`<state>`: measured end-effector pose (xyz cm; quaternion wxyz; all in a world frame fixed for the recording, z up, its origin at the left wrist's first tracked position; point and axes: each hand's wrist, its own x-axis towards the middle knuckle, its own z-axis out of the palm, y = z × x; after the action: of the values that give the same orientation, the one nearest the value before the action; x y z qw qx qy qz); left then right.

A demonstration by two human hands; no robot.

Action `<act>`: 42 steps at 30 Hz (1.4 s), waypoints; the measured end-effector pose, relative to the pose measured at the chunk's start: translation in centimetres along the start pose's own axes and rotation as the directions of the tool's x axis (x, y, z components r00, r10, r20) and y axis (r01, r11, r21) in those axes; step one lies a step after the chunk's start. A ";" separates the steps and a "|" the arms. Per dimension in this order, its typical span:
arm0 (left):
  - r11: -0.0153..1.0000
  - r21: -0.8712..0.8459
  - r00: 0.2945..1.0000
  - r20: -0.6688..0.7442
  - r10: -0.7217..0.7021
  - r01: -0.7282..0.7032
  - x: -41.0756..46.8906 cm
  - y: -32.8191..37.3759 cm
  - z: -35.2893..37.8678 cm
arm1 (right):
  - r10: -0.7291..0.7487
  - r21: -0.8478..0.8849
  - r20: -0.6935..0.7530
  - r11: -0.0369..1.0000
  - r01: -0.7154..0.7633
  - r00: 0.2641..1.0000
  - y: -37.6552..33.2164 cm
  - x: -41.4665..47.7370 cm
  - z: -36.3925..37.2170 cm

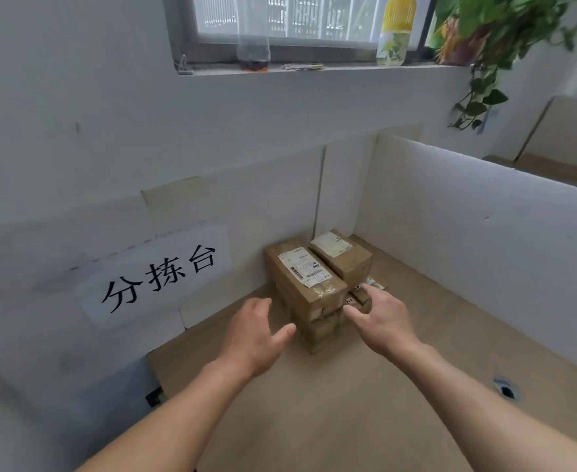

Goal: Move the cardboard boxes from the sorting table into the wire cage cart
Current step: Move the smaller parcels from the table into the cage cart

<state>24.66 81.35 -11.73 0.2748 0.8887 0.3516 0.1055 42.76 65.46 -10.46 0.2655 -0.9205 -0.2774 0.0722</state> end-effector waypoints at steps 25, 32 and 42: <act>0.895 -0.364 0.954 0.240 -0.178 0.258 15.8 -2.4 7.8 | 0.370 0.228 -0.006 0.905 -0.359 0.929 2.0 18.3 5.2; 0.742 -0.605 0.956 0.210 -0.203 0.290 16.2 -3.4 7.8 | 0.511 0.575 -0.087 0.726 -0.376 0.855 2.9 17.5 6.2; 0.432 -0.749 0.864 0.445 -0.235 0.503 15.1 -3.6 7.5 | 0.501 0.736 0.139 0.524 -0.428 0.854 3.3 14.2 7.4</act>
<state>36.51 90.73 -19.99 0.7322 0.5454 0.4009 0.0752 54.14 74.26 -18.27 0.6009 -0.7711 0.0447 0.2056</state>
